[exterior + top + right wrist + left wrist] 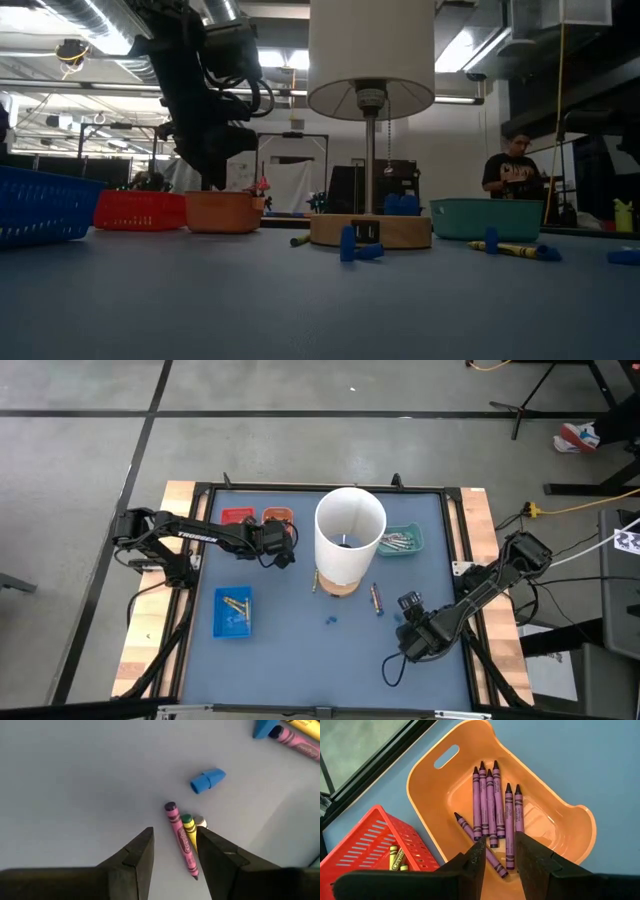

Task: Sort crayons
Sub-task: Put the violet crayon into the orange bin

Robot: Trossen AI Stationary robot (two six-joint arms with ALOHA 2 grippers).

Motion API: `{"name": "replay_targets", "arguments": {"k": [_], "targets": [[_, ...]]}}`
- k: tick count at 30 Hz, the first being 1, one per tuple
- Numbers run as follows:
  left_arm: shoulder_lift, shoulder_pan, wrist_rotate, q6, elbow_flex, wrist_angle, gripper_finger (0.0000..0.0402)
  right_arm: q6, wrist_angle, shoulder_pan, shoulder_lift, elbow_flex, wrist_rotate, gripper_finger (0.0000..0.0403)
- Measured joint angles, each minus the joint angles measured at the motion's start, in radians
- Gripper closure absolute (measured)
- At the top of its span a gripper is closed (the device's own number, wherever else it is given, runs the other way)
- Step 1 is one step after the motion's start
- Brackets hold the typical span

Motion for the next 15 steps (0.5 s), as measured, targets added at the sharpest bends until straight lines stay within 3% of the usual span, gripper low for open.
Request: {"name": "replay_targets", "arguments": {"k": [15], "targets": [[0.0,0.0,0.0,0.0,0.0,0.0,0.0315,0.0,0.041,0.0,0.0,0.0,-0.001,0.0256]]}}
